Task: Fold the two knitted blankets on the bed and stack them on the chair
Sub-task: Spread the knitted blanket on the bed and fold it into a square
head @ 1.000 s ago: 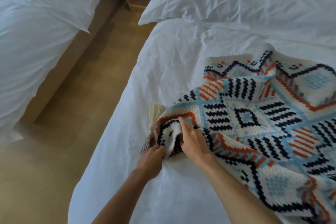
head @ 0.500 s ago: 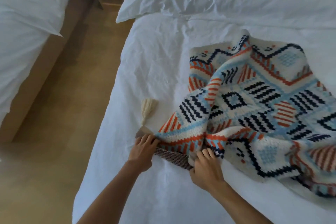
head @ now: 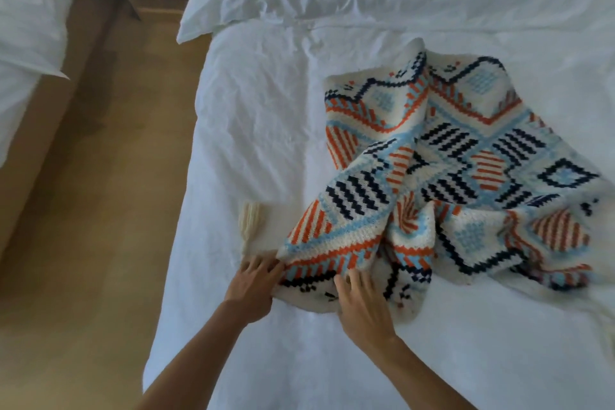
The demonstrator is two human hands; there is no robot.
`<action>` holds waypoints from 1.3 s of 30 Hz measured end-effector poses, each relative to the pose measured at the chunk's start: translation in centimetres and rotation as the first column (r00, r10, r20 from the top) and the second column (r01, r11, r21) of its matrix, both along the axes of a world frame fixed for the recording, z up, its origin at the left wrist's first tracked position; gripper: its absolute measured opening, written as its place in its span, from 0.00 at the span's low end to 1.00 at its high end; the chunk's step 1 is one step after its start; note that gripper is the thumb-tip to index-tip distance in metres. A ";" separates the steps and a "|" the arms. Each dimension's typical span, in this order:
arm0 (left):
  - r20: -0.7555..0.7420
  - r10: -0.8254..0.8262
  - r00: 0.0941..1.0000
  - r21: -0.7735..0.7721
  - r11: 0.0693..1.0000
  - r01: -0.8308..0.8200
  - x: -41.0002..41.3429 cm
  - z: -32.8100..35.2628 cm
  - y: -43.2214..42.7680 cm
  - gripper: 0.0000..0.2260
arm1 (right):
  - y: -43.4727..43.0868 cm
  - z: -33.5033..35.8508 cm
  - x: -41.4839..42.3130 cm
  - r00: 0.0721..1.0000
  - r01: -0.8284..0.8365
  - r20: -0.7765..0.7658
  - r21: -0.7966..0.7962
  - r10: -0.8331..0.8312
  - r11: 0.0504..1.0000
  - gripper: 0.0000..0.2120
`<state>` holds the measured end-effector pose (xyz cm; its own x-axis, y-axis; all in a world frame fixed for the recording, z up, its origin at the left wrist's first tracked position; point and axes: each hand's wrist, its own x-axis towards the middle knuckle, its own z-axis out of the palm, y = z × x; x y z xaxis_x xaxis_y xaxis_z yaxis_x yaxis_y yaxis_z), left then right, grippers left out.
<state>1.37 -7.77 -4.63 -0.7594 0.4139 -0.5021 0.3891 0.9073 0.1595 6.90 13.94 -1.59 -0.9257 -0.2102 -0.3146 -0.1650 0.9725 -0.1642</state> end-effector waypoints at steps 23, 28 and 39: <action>0.143 0.288 0.947 -0.321 0.919 -0.231 8.4 1.5 -7.8 0.34 | -3.8 -2.3 6.9 0.966 -0.013 0.257 -0.003 0.013 1.000 0.19; 0.211 0.270 0.939 -0.176 0.956 -0.236 8.7 1.2 -5.5 0.33 | -2.0 -0.9 7.1 0.990 -0.031 0.142 0.074 0.020 0.997 0.17; 0.429 0.582 0.691 -0.248 0.811 -0.529 12.8 0.7 -8.3 0.12 | -2.0 -1.3 10.2 0.891 -0.188 0.436 0.102 0.126 0.977 0.15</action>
